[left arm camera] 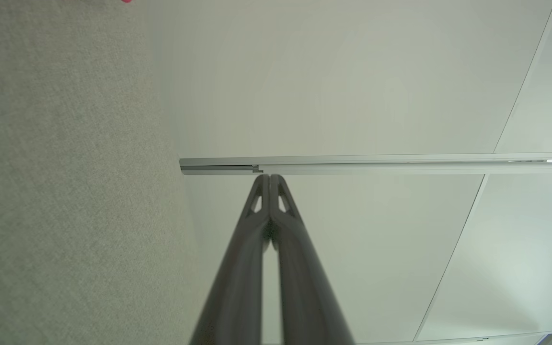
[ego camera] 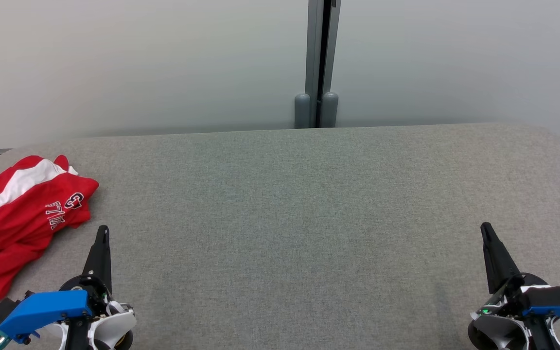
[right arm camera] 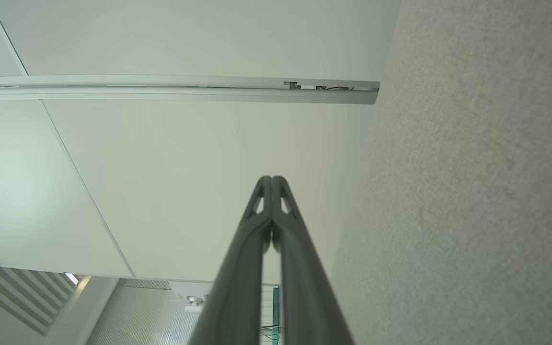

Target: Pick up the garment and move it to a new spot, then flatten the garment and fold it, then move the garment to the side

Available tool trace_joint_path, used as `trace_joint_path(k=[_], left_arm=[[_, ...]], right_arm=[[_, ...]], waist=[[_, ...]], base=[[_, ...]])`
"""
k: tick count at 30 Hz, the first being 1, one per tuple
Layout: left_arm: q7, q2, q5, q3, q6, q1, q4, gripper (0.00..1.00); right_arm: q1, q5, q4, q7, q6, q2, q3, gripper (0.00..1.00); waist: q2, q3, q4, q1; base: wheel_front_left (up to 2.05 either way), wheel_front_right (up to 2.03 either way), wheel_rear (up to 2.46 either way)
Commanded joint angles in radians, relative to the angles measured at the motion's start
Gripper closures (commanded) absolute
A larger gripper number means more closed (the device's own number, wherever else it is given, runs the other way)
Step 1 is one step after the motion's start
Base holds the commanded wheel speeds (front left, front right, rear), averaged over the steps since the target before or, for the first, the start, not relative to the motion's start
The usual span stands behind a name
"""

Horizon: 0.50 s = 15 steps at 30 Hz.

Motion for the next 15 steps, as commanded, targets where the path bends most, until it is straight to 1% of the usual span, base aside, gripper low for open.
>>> trace_joint_path(k=[1, 15], left_arm=[[0.003, 0.002, -0.002, 0.001, -0.005, -0.010, -0.004, 1.00], [0.003, 0.002, -0.002, 0.001, -0.005, -0.010, -0.004, 1.00]], right_arm=[[-0.011, 0.003, 0.001, 0.001, 0.000, -0.002, -0.003, 1.00], [-0.011, 0.003, 0.001, 0.001, 0.000, -0.002, -0.003, 1.00]], waist=[[-0.0001, 0.000, 0.000, 0.0000], [-0.0001, 0.000, 0.000, 0.0000]], base=[[0.00, 0.00, 0.00], [0.00, 0.00, 0.00]])
